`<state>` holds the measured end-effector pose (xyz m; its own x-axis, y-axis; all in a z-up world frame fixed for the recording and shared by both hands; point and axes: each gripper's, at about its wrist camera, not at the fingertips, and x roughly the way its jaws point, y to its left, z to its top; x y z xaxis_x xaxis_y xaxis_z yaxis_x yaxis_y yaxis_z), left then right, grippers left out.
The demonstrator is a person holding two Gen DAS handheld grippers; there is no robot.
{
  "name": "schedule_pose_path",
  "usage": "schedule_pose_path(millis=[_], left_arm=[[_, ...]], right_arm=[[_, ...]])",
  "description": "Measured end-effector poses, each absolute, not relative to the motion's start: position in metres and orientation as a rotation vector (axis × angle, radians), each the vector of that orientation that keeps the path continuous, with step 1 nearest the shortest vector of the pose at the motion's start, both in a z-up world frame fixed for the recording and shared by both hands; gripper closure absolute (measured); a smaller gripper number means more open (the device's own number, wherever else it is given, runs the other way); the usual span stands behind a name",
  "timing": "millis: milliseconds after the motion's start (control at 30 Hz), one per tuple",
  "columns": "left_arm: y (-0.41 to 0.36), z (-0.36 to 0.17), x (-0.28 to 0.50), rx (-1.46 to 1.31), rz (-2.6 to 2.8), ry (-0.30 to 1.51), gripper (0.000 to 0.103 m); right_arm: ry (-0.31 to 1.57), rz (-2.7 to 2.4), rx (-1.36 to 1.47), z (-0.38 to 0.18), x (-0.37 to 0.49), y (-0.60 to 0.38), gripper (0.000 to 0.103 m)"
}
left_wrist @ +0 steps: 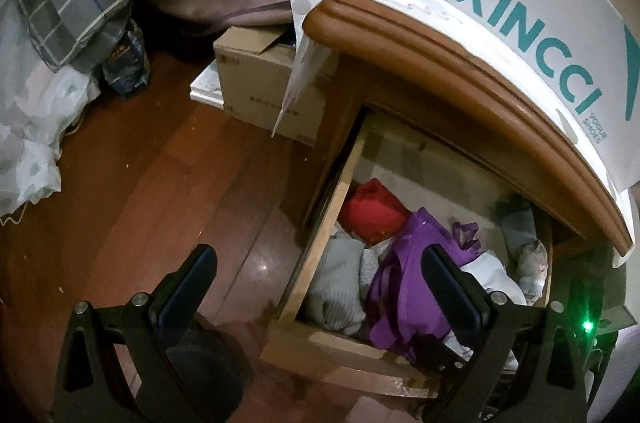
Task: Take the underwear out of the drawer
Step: 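Reach the left tool toward the purple bra while the right tool grasps the pale grey-green cloth, then close the left tool on the purple bra and lift it from the drawer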
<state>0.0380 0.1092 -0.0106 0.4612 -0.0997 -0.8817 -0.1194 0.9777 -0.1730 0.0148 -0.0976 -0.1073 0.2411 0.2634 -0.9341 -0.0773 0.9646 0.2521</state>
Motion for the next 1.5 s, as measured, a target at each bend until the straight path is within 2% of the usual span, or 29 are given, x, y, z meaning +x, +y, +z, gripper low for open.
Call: schedule_pose_path(millis=[100, 200, 333, 567, 1233, 1367, 1500], left_arm=[[0.109, -0.011, 0.038, -0.207, 0.018, 1.088, 0.001], [0.109, -0.014, 0.039, -0.207, 0.027, 1.099, 0.001], [0.107, -0.022, 0.042, -0.247, 0.002, 1.131, 0.001], [0.099, -0.027, 0.045, -0.225, -0.001, 1.135, 0.001], [0.039, -0.069, 0.068, -0.381, -0.17, 1.299, 0.002], [0.035, -0.072, 0.073, -0.368, -0.164, 1.304, 0.004], [0.026, -0.082, 0.074, -0.348, -0.18, 1.34, 0.014]], right_arm=[[1.293, 0.234, 0.159, -0.107, 0.012, -0.097, 0.011], [1.272, 0.238, 0.152, -0.102, 0.008, -0.097, 0.016], [1.241, 0.256, 0.164, -0.092, 0.004, -0.101, 0.03], [1.188, 0.261, 0.193, -0.075, -0.003, -0.114, 0.045], [1.047, 0.199, 0.322, -0.033, -0.022, -0.185, 0.046], [1.043, 0.186, 0.345, -0.033, -0.025, -0.197, 0.046], [1.045, 0.174, 0.361, -0.033, -0.028, -0.203, 0.046]])
